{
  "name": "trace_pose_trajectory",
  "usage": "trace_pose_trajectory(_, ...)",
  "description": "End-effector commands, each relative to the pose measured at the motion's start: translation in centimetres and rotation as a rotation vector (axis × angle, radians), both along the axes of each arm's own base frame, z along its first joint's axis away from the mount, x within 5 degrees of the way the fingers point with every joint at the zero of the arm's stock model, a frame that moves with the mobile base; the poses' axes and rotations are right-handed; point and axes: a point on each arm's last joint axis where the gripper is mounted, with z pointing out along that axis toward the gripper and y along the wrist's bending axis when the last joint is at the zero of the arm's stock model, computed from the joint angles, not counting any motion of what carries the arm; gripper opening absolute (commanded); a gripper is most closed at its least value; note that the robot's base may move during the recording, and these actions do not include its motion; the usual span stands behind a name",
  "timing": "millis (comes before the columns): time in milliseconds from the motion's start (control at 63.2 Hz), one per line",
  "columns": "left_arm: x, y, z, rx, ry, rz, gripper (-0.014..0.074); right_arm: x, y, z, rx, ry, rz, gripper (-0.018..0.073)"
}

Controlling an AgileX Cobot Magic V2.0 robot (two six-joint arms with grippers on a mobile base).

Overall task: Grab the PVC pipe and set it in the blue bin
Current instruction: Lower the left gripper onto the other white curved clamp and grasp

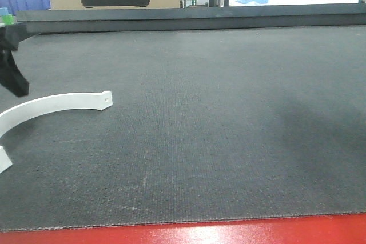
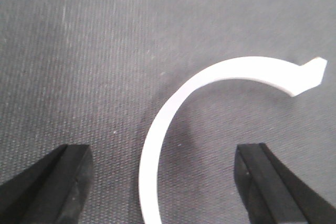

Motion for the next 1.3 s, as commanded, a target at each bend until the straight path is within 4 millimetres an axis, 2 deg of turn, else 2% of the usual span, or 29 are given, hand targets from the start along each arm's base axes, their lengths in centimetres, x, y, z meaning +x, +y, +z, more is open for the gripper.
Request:
trace_pose_trajectory(0, 0.3, -0.2, -0.2, 0.004, 0.001, -0.008, 0.0452, -0.7, 0.0, 0.7, 0.000, -0.033, 0.002, -0.0169)
trace_pose_trajectory(364, 0.6, -0.2, -1.2, 0.037, 0.036, -0.029, 0.0429, -2.4, 0.0, 2.3, 0.018, -0.114, 0.002, -0.0169)
trace_pose_trajectory(507, 0.5, -0.1, -1.2, 0.042, 0.040, -0.033, 0.0398, -2.5, 0.0, 2.4, 0.018, -0.118, 0.001, -0.0169)
trace_pose_trajectory(697, 0.3, -0.1, -1.4, 0.065, 0.064, -0.057, 0.0398, -2.5, 0.0, 2.4, 0.018, -0.118, 0.001, -0.0169)
trace_pose_trajectory(966, 0.1, -1.3, -1.4, 0.082, 0.060, -0.113, 0.0385, -2.5, 0.0, 2.4, 0.018, -0.118, 0.001, -0.0169)
trace_pose_trajectory(1282, 0.2, -1.3, -1.5, 0.091, 0.060, -0.119, 0.0358, -2.5, 0.0, 2.4, 0.018, -0.118, 0.001, -0.0169)
